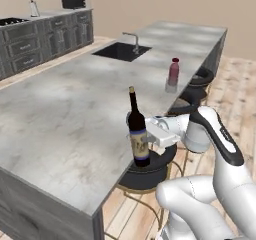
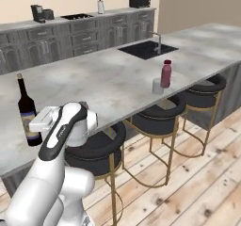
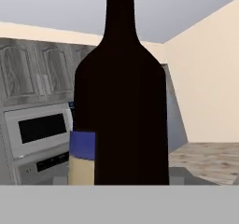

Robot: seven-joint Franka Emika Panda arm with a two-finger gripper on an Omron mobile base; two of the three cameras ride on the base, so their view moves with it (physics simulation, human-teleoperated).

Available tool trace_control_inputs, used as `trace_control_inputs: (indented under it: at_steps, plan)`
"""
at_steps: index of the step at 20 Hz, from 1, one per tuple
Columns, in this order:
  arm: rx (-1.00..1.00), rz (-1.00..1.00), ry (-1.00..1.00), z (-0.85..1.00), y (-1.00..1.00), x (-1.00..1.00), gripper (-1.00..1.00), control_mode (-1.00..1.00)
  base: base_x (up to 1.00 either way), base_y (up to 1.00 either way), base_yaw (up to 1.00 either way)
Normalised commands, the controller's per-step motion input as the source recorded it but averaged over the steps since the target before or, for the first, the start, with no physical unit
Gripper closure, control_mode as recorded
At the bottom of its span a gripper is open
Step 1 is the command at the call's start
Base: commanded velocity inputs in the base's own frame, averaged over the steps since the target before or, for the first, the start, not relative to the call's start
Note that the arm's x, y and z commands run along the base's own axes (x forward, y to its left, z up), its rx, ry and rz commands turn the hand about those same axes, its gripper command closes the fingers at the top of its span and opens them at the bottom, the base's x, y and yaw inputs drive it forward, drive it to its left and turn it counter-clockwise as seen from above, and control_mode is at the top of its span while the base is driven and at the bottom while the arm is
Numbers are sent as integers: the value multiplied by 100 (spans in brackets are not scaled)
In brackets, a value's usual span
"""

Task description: There is a wine glass and glass cup on the dining counter. Place the wine bottle next to the wine glass and the juice bottle next to the glass cup.

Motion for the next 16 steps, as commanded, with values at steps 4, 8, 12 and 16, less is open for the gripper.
trace_control_inputs:
  at_steps: [4,8,12,16]
  plan:
    - [0,0,0,0,0,0,100,100,24,-6,36]
    - [0,0,0,0,0,0,100,100,33,-6,30]
    - [0,0,0,0,0,0,100,100,34,-1,14]
    - [0,0,0,0,0,0,100,100,54,0,5]
